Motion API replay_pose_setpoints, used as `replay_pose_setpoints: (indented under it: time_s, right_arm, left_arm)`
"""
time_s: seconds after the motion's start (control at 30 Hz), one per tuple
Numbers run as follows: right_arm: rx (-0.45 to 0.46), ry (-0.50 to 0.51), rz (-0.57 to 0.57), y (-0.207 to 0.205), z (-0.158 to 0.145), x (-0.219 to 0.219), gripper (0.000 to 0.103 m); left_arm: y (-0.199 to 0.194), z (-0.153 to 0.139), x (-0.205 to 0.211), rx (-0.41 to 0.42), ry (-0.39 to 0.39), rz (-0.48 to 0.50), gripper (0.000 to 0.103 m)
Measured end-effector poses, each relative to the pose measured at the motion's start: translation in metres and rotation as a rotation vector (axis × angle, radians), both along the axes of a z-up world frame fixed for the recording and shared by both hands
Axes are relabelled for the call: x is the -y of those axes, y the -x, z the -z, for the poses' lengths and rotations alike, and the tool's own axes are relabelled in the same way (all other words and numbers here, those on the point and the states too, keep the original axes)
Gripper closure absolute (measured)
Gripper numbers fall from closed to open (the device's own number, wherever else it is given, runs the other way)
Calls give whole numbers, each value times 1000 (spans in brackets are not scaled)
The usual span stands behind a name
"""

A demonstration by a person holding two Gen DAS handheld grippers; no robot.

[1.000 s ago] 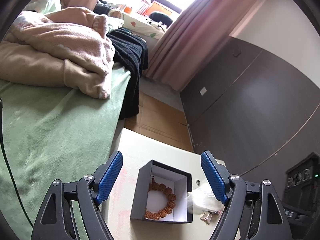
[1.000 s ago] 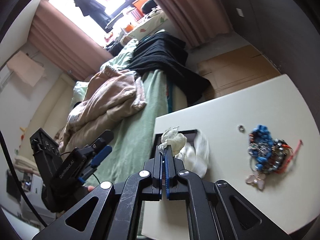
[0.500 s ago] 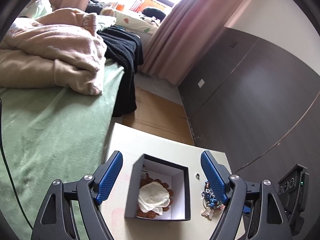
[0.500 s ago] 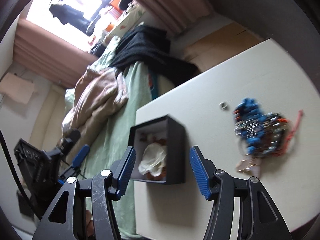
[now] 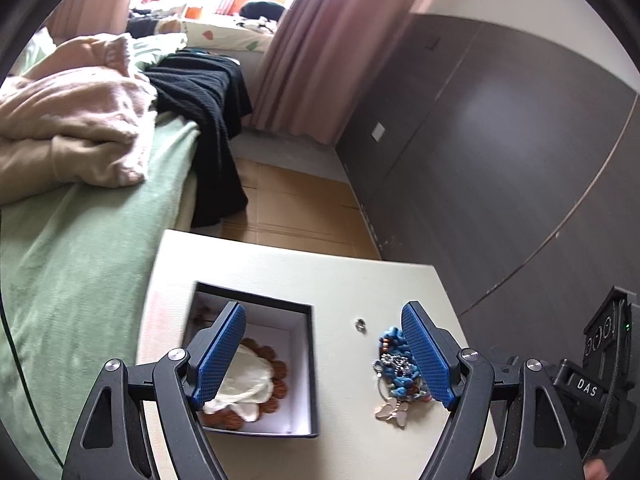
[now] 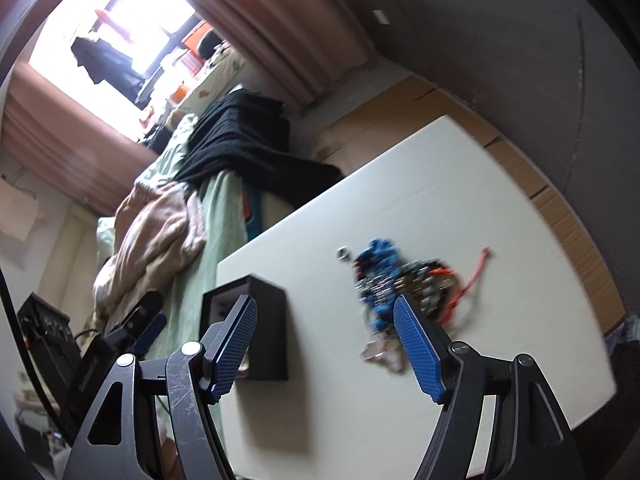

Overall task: Organize jewelry
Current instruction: 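Grasp the blue beaded bracelet with the left tool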

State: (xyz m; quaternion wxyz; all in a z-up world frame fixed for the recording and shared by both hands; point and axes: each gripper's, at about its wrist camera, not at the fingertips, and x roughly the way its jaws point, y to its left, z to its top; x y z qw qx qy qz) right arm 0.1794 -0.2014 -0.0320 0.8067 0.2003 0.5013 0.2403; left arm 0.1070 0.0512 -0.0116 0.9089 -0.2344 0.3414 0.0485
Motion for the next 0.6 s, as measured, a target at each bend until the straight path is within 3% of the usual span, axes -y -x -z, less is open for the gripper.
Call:
replay_pose_setpoints:
  time_s: [0.17, 0.27, 0.33, 0.6]
  right_arm:
    - [-13, -24, 23, -11, -1, 28, 27]
    - [-26, -56, 49, -16, 0, 44, 17]
    - [-35, -61, 62, -21, 1, 51, 16]
    - [-81, -71, 147, -30, 7, 88, 16]
  left_arm:
    - [-23, -6, 22, -34, -35, 58, 22]
    - [-33, -8, 37, -44, -57, 97, 22]
    - [-39, -6, 44, -59, -62, 118, 23]
    - [-61, 16, 78, -144, -56, 199, 43]
